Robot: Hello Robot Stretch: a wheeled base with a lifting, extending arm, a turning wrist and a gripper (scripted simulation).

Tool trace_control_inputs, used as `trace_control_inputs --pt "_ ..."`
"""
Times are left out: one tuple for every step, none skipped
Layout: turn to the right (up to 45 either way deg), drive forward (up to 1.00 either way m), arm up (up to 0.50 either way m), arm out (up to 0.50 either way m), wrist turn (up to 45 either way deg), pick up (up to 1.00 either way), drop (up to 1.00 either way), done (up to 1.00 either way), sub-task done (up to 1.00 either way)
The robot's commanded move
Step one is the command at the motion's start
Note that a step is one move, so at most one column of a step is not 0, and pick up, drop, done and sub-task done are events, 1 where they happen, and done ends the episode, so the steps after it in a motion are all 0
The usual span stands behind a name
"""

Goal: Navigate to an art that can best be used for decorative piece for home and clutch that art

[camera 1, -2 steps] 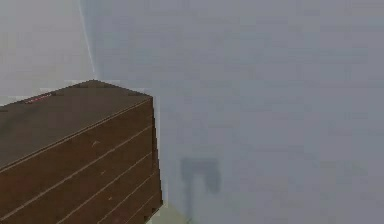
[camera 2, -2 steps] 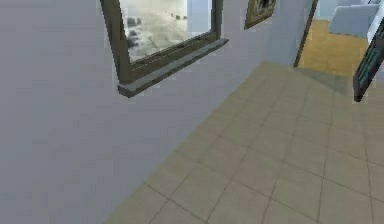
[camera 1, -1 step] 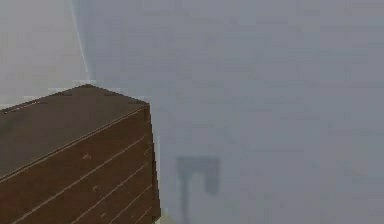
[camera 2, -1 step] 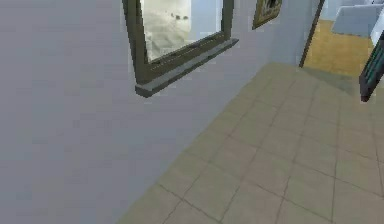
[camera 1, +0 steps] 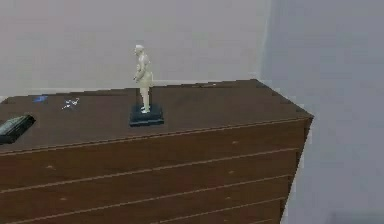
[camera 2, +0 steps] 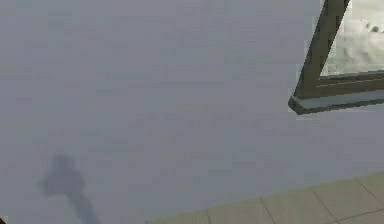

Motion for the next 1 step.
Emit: trace_control_inputs --pt "-45.0 0.00 0.00 0.00 0.0 0.00 0.00 0.00 0.00"
